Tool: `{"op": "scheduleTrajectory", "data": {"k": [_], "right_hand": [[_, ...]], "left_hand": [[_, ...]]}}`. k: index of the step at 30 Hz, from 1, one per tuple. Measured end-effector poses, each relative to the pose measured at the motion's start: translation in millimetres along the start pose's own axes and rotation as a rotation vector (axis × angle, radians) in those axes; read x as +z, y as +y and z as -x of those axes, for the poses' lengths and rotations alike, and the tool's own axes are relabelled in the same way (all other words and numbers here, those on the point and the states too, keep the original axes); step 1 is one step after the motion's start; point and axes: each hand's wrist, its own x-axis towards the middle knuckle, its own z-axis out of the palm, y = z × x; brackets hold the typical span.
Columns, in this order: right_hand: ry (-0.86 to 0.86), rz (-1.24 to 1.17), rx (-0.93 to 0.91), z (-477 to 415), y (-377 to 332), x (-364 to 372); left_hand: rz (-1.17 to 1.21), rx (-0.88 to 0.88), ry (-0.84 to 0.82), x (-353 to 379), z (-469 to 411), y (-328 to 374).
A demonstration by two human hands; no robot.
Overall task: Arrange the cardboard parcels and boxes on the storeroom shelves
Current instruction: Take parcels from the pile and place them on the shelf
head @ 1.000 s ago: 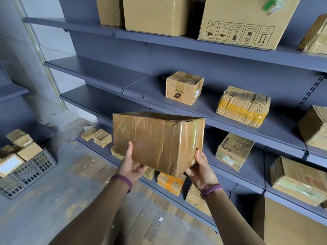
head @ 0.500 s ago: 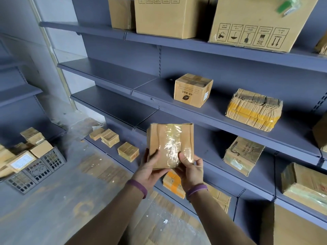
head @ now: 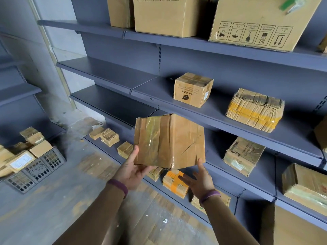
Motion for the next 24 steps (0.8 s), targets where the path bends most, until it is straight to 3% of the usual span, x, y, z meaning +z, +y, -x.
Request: {"op": "scheduleTrajectory", "data": {"k": [5, 12, 18, 24], "right_hand": [[-0.03, -0.236, 0.036, -4, -9, -3], [-0.079, -0.275, -0.001, 0, -16, -14], [0.029, -0.32, -0.072, 0, -12, -11], [0.177, -0.379, -0.189, 0, -12, -8]], "left_hand": [[-0.035, -0.017, -0.029, -8, -5, 1], [-0.114, -0.042, -0.041, -15, -6, 3], [-0.143, -0.072, -0.059, -9, -11, 11], [-0.395, 0.086, 0.092, 1, -22, 20]]}}
